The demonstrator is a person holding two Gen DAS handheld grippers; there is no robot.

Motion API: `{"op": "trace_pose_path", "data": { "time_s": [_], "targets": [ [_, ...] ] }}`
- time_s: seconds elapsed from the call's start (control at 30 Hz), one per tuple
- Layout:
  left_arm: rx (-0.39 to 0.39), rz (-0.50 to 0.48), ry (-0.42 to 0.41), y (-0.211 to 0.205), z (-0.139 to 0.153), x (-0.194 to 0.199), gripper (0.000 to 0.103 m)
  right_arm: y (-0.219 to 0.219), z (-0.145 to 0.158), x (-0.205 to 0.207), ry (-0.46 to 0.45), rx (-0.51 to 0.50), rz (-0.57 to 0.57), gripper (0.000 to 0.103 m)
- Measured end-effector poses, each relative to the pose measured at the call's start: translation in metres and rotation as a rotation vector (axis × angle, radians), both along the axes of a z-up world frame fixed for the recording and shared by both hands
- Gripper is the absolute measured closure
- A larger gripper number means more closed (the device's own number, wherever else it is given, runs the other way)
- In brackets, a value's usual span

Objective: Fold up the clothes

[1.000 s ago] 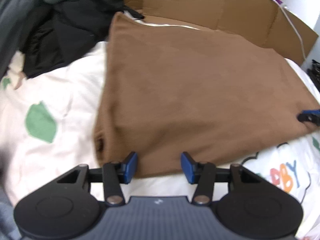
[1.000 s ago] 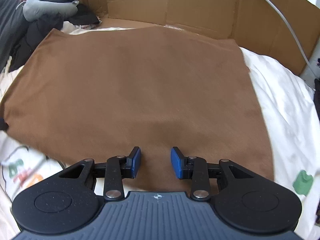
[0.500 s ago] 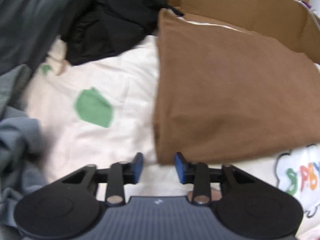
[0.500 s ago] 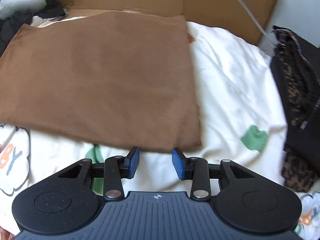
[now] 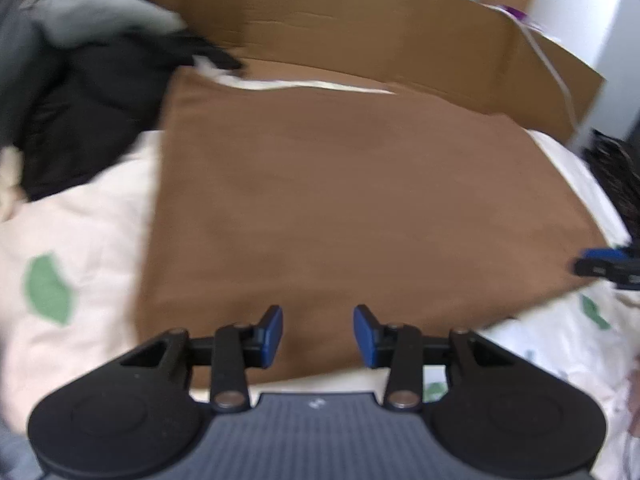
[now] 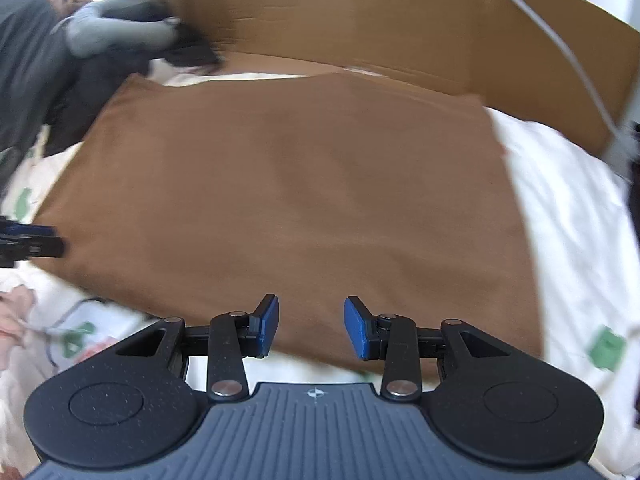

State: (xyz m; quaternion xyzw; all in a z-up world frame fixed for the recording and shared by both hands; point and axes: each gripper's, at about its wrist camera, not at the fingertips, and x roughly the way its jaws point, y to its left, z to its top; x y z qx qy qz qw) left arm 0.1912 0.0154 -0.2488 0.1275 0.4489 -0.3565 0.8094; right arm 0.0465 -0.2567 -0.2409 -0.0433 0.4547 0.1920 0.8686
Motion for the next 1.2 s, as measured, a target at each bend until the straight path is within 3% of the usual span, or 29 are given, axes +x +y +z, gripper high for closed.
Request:
{"op": "trace_pose_path", "data": {
  "time_s": [0.27, 0.43, 0.67, 0.8, 0.97, 1.07, 1.2],
  "targets": [
    [-0.009, -0.145, -0.01, -0.046, -0.01, -0.019, 0.063, 0.059, 0.002, -0.001, 0.01, 0.024, 0.149, 0.06],
    [0.005, -0.228, -0.019, -0.057, -0.015, -0.03, 0.063, 0.085, -0.01, -0.007, 0.021, -0.022, 0.218, 0.06],
    [0.084, -0.257, -0.042, -0.061, -0.033, -0.033, 0.063, 0.096, -0.022, -0.011, 0.01, -0.113, 0.257, 0.06],
    [0.096, -0.241, -0.05, -0.052, -0.029, -0.028, 0.063, 0.073, -0.015, -0.013, 0.021, -0.084, 0.189, 0.06],
    [0.101, -0.145, -0.02, -0.025, -0.027, -0.013, 0.064, 0.019, -0.013, -0.014, 0.058, -0.089, 0.03, 0.06],
    [0.097, -0.075, -0.002, -0.01, -0.027, -0.004, 0.065, -0.006, -0.01, -0.015, 0.039, -0.101, -0.043, 0.06],
    [0.112, -0.055, -0.018, -0.002, -0.023, -0.005, 0.065, -0.039, -0.008, -0.017, 0.016, -0.129, -0.138, 0.06]
  ]
}}
